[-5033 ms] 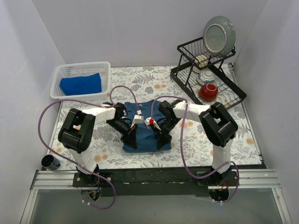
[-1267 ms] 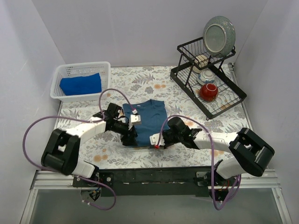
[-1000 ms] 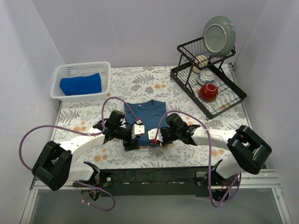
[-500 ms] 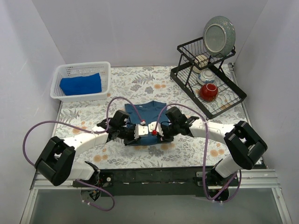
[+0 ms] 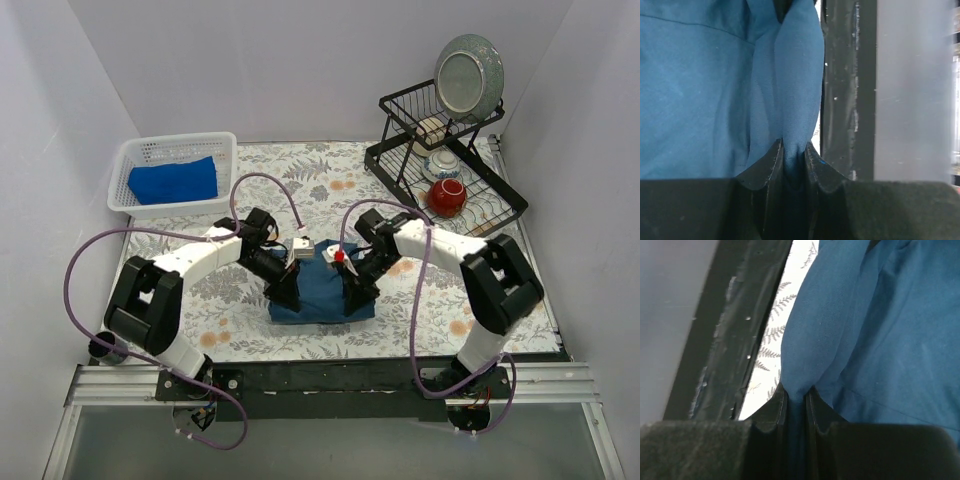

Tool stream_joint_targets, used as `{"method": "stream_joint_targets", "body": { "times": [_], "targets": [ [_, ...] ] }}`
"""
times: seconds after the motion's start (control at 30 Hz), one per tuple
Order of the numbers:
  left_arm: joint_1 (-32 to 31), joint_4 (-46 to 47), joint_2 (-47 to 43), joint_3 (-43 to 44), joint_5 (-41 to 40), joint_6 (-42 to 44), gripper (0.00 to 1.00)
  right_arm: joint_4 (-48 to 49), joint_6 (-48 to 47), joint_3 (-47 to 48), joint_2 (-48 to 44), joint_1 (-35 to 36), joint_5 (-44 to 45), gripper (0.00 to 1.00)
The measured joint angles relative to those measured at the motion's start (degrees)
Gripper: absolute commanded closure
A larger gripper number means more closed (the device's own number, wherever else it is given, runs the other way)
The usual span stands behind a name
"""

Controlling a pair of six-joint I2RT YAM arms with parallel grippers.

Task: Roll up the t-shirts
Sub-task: Roll the T-shirt to the center of the board.

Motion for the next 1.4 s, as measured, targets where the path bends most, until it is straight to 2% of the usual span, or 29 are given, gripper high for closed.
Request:
{"method": "stream_joint_targets", "body": {
  "times": [0.17, 0.33, 0.53, 0.67, 0.7, 0.77, 0.8, 0.9, 0.93, 1.03, 1.2, 1.3, 1.4],
  "targets": [
    [0.3, -1.4, 6.7, 1.3, 1.8, 1.0, 1.0, -13.3, -7.2, 7.9, 13.1, -2.6, -5.3, 0.99],
    [1.1, -1.8, 12.2, 1.3, 2.9, 3.1, 1.0, -18.8, -9.3, 11.9, 20.9, -3.1, -7.2, 0.99],
    [2.9, -2.0, 12.9, 0.2, 3.7, 5.2, 1.0, -24.0, -9.1, 18.4, 26.9, -3.3, -7.8, 0.99],
    [4.2, 0.3, 13.5, -1.6, 3.9, 4.2, 0.91, -26.3, -8.3, 21.7, 31.2, -3.3, -8.3, 0.99],
    [4.8, 1.0, 13.9, -1.8, 3.8, 3.6, 0.84, -26.7, -8.0, 22.3, 32.0, -3.3, -8.5, 0.99],
    [5.9, 2.4, 14.8, -1.9, 3.6, 2.4, 0.75, -27.7, -6.9, 23.9, 34.2, -3.4, -9.2, 0.99],
    [6.4, 3.0, 15.0, -1.9, 3.4, 1.5, 0.67, -28.4, -6.1, 24.9, 35.4, -3.6, -9.6, 0.99],
    [8.5, 5.4, 14.6, -1.9, 1.1, -1.3, 0.61, -30.4, -3.2, 28.3, 39.1, -4.5, -10.6, 0.99],
    [9.2, 6.2, 13.9, -1.9, 0.2, -2.1, 0.56, -31.2, -2.2, 29.4, 40.3, -4.9, -10.8, 0.99],
    [10.9, 9.0, 9.0, -1.9, -3.8, -4.0, 0.51, -32.9, 0.7, 31.8, 43.0, -5.7, -11.0, 0.99],
    [10.3, 13.0, -5.4, -1.9, -8.1, -4.5, 0.48, -35.5, 4.5, 35.1, 45.0, -6.4, -8.6, 0.99],
    [5.0, 15.9, -14.5, -3.8, -9.8, -3.9, 0.45, -36.6, 5.7, 36.8, 46.0, -6.4, -7.5, 0.99],
    [-3.2, 19.5, -22.6, -10.0, -11.3, -3.5, 0.44, -37.8, 7.0, 38.9, 47.1, -6.5, -6.6, 0.99]
  ]
}}
